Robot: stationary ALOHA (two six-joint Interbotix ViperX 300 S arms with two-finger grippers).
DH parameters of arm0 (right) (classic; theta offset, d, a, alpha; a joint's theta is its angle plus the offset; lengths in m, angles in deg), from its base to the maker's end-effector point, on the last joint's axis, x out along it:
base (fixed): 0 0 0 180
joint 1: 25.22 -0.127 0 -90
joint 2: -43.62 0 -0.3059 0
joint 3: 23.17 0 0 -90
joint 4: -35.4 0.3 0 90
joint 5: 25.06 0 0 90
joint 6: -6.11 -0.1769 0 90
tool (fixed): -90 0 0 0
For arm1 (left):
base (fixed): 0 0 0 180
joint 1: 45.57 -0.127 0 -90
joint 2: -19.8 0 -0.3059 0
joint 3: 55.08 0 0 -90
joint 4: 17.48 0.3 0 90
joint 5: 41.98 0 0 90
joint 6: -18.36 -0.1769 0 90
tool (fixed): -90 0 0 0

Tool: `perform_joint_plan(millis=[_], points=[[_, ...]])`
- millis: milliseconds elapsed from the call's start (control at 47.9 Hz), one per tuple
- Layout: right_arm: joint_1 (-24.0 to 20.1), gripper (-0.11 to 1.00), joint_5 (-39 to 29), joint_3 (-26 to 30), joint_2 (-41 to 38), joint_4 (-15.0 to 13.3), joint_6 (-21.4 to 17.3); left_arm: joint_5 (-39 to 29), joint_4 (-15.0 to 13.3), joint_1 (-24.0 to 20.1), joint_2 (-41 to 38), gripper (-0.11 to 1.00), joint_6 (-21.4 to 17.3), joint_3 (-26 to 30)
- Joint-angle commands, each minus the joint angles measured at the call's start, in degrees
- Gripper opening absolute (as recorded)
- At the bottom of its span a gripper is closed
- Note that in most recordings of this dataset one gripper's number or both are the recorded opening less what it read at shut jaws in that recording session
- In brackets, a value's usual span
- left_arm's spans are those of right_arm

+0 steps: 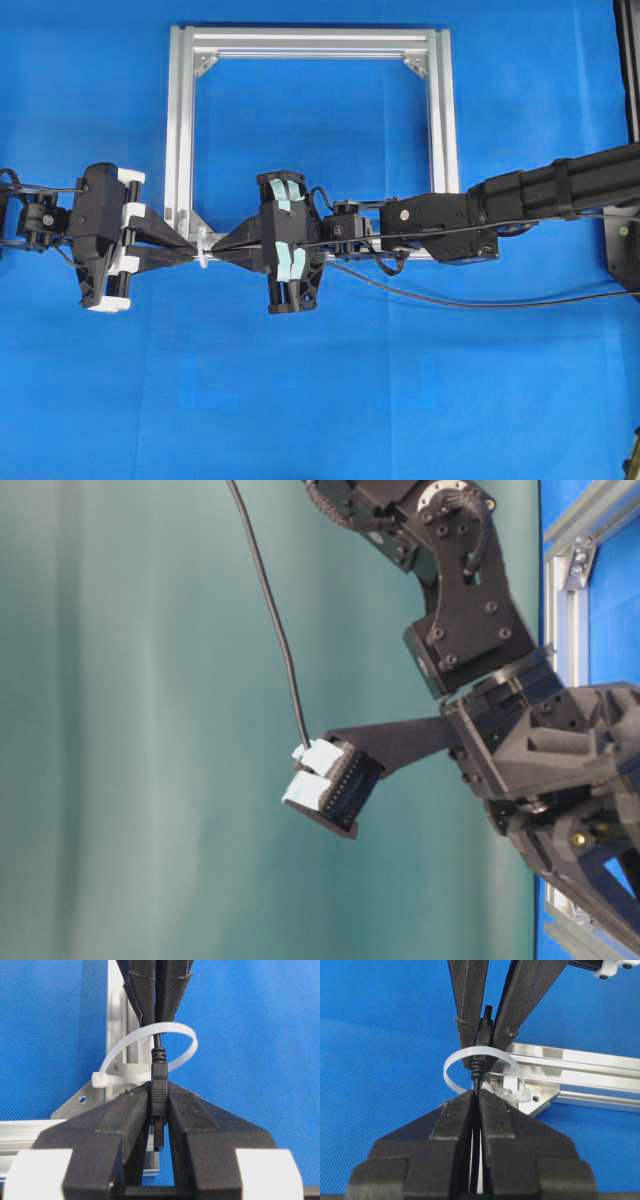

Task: Insert the wire through the string loop located on the left side.
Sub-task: 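Open the right gripper and pull the cable leftward with the left gripper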

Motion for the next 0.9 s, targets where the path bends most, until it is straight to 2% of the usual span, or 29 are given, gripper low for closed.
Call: perform_joint_plan(millis=[0,84,251,313,397,522,752,878], points=[[0.00,0.11,0.00,0.70,1.14,0.18,-0.09,0.18,0.00,0.00,0.70,0.07,0.09,0.62],[0.00,0.32,0.00,0.70,1.14,0.18,-0.09,0.18,0.00,0.00,0.79,0.07,0.09,0.44],[0.00,0.81,0.18,0.18,1.32,0.18,0.00,0.18,0.00,0.00,1.05,0.07,0.09,0.18],[0.00,0.92,0.26,-0.18,1.49,0.18,0.00,-0.18,0.00,0.00,1.49,0.07,0.09,0.00],[0.00,0.88,0.26,-0.62,1.67,0.26,0.00,-2.11,0.00,0.00,2.64,0.07,0.18,-0.35],[-0.09,0.89,0.35,-1.14,1.85,0.26,-0.09,-9.40,0.00,0.00,6.77,0.07,0.35,-0.88],[-0.09,0.89,0.35,-2.20,2.29,0.26,-0.09,-22.41,0.00,0.00,17.14,0.07,0.88,-1.58],[-0.09,0.89,0.35,-2.55,2.46,0.26,-0.09,-27.95,0.00,0.00,24.35,0.07,1.23,-3.96]])
